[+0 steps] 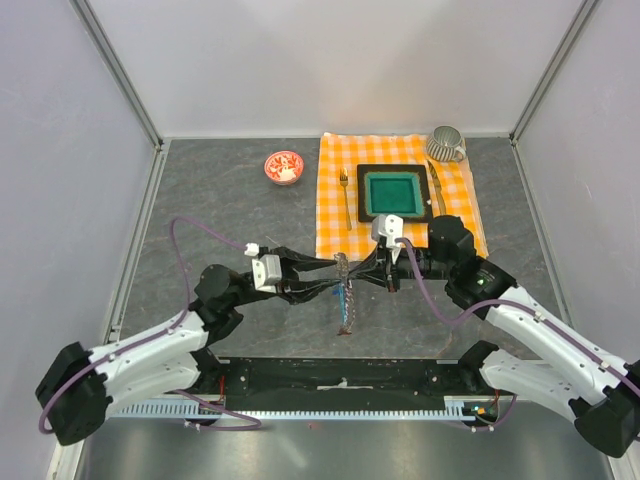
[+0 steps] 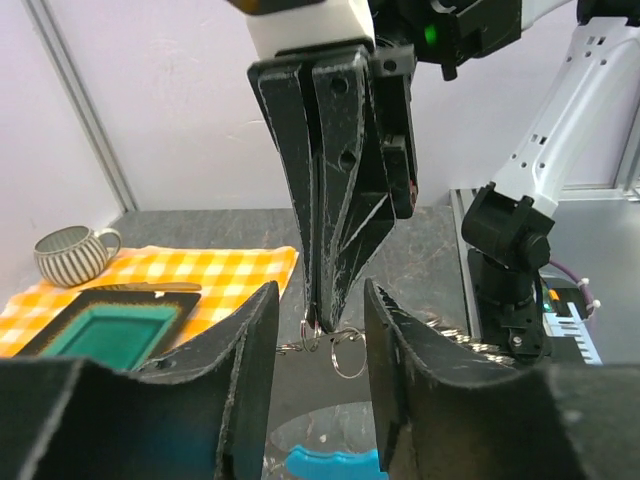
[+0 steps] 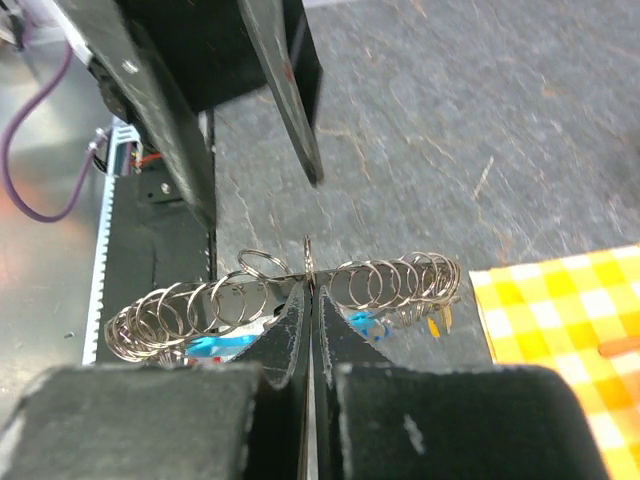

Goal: Put the keys on the keyring

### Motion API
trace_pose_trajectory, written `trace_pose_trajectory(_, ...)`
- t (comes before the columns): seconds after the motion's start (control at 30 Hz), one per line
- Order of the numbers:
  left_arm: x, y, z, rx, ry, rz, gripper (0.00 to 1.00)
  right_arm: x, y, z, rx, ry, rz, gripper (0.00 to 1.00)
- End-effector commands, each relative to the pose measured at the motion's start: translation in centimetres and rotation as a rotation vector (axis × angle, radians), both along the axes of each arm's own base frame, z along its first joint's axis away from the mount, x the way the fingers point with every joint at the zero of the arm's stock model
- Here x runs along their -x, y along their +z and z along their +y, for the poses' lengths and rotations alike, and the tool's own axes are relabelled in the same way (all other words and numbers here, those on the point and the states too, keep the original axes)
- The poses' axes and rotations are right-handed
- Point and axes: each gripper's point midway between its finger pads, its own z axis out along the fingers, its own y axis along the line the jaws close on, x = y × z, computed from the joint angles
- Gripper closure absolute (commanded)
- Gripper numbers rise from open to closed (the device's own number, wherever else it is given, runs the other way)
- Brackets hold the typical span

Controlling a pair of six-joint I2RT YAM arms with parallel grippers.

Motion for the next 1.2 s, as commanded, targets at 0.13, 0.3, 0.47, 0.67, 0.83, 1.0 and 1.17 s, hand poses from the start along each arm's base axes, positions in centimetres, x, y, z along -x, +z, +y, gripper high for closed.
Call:
trace_pose_trajectory(0.13, -1.3, -1.8, 1.7, -0.313, 0.127, 0.052, 0.42, -2.0, 1.1, -2.1, 0.220, -0.088, -0.073, 1.00)
trace_pose_trajectory(0.3, -1.5, -2.1, 1.4, -0.378, 0.118, 0.055, 0.41, -2.0, 0.8, -2.1, 0.334, -0.076, -0.101, 1.00)
trace_pose_trajectory(0.47, -1.6, -2.0, 0.3, -0.392, 0.071, 0.038, 0.41, -1.7, -0.3, -2.0, 0.485, -0.080, -0.149, 1.00)
trace_pose_trajectory(0.67, -1.3, -2.4, -0.5, -0.388, 0.018, 0.030, 0.48, -1.4, -0.1, -1.4, 0.486, -0.055, -0.170, 1.00)
trace_pose_trajectory(0.83, -0.5, -2.5, -1.0, -0.366, -0.032, 0.034, 0.53, -1.1, -0.3, -1.1, 0.490, -0.038, -0.173, 1.00)
trace_pose_trajectory(1.0, -0.6, -2.1, -1.4, -0.319, -0.042, 0.016, 0.57, -0.7, -0.3, -0.4, 0.473, -0.003, -0.163, 1.00)
trace_pose_trajectory(1.17, -0.7, -2.6, -1.7, -0.315, -0.044, 0.020, 0.60, -0.5, -0.2, -0.1, 0.456, 0.010, -0.165, 1.00)
